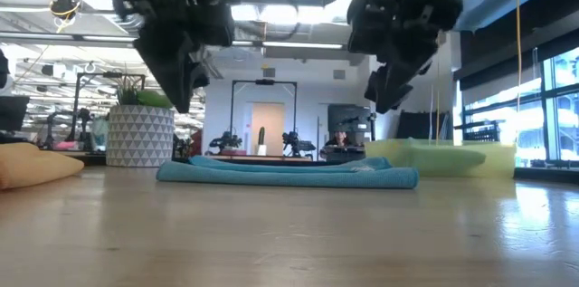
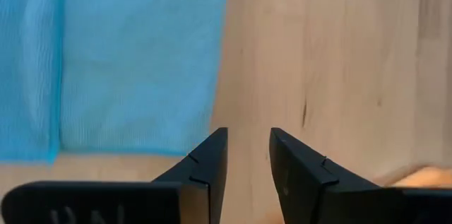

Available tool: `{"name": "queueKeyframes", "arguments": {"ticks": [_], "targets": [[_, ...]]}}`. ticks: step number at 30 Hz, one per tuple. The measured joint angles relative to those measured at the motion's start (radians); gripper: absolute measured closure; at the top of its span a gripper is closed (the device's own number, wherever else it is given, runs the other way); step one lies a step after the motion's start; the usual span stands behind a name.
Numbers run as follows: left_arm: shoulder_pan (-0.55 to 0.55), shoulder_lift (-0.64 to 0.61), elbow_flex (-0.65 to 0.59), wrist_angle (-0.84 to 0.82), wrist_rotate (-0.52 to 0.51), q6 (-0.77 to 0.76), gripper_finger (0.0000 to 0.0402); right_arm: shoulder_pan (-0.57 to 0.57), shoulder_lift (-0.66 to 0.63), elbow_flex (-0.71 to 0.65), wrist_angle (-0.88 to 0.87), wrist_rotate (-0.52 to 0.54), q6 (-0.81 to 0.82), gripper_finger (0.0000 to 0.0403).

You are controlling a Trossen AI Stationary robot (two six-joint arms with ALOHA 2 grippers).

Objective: Fold microfiber towels
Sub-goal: Fold the right blue microfiber towel

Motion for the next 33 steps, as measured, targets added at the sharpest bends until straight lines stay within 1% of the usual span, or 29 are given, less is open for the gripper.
{"name": "queueKeyframes", "arguments": {"ticks": [2, 7, 9, 12, 16, 20, 26, 28, 33], "targets": [[-0.048, 0.000, 0.000, 0.021, -0.054, 0.041, 0.0304, 0.037, 0.000, 0.000, 0.005, 0.044, -0.033, 0.0232], [-0.136, 0.011, 0.000, 0.072, -0.257, 0.073, 0.0304, 0.127, 0.002, -0.001, 0.047, 0.163, -0.070, 0.0231], [-0.151, 0.024, 0.000, 0.091, -0.298, 0.073, 0.0304, 0.154, 0.009, -0.016, 0.099, 0.194, -0.079, 0.0230], [-0.156, 0.054, 0.000, 0.104, -0.301, 0.072, 0.0304, 0.187, 0.021, -0.052, 0.135, 0.240, -0.072, 0.0230], [-0.154, 0.093, 0.000, 0.101, -0.281, 0.070, 0.0304, 0.212, 0.021, -0.114, 0.152, 0.314, -0.032, 0.0230], [-0.154, 0.124, 0.000, 0.111, -0.280, 0.063, 0.0304, 0.222, 0.021, -0.162, 0.169, 0.314, -0.023, 0.0230], [-0.154, 0.163, 0.000, 0.121, -0.254, 0.018, 0.0304, 0.223, 0.021, -0.232, 0.293, 0.316, 0.022, 0.0230], [-0.156, 0.163, 0.000, 0.117, -0.262, 0.011, 0.0304, 0.225, 0.021, -0.236, 0.315, 0.330, 0.023, 0.0230], [-0.152, 0.164, 0.000, 0.118, -0.316, 0.010, 0.0304, 0.236, 0.028, -0.237, 0.352, 0.415, 0.021, 0.0230]]}}
